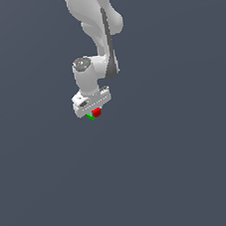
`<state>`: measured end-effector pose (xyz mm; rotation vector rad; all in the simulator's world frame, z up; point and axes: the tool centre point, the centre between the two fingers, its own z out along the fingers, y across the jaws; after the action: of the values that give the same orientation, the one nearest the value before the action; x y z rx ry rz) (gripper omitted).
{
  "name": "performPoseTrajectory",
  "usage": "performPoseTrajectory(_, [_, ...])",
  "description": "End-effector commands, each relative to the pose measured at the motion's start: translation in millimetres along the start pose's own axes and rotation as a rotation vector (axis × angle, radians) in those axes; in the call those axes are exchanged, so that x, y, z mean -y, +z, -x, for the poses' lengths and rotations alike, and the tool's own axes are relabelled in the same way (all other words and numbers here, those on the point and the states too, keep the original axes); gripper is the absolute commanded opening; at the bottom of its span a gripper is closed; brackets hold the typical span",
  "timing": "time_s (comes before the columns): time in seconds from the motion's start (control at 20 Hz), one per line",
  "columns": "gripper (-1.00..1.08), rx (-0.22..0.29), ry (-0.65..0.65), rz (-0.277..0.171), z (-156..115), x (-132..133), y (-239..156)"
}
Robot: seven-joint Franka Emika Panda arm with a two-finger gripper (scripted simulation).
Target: Stack the red cube on top of the green cube.
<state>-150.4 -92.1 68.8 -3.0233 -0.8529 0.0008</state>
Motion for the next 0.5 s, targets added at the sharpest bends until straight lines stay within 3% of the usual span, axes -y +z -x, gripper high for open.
performPoseTrajectory(0.0, [-1.00,-0.001,-0.002,0.001,14.2,-6.9,2.8])
performPoseTrajectory(0.45, [-1.00,0.000,-0.002,0.000,32.7,-18.0,7.1])
